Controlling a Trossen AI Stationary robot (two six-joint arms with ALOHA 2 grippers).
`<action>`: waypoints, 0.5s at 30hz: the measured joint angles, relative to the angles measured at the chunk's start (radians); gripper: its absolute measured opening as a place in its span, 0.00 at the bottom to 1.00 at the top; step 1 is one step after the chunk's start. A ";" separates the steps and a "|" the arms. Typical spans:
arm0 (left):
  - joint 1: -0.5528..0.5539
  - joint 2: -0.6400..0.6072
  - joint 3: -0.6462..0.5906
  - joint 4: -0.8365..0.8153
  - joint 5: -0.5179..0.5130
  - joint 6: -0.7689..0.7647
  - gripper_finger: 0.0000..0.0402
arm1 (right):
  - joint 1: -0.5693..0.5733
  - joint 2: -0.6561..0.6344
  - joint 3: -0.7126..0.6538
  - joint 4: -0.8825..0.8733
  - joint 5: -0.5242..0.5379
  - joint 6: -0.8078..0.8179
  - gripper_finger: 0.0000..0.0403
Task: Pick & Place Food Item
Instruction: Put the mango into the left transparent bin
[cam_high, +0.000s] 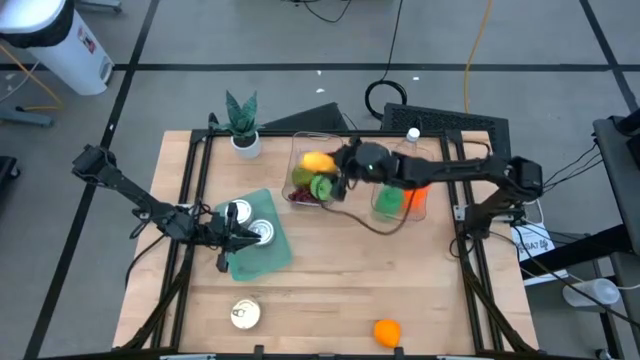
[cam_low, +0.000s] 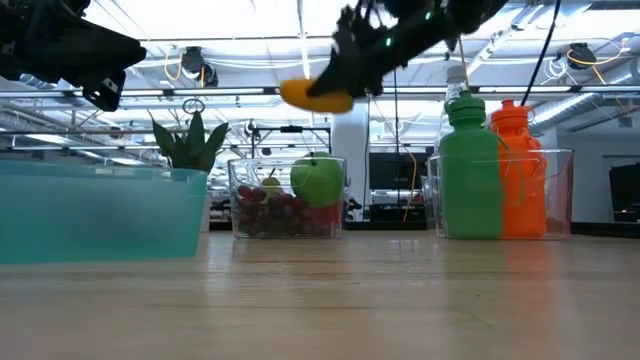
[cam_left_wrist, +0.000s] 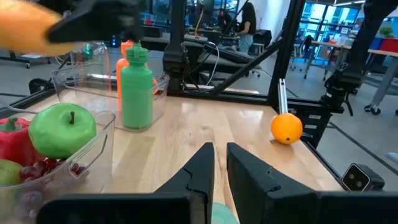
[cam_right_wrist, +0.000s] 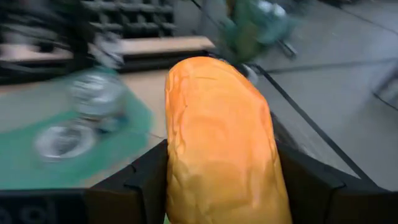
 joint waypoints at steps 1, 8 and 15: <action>0.000 0.000 0.000 0.000 0.000 0.000 0.12 | -0.019 0.014 0.000 0.001 0.001 0.000 0.56; 0.000 0.000 0.000 0.000 0.000 0.024 0.12 | -0.103 0.112 0.000 0.023 -0.055 0.017 0.56; 0.000 0.000 0.000 0.000 0.000 0.027 0.12 | -0.153 0.193 0.001 0.107 -0.130 0.022 0.57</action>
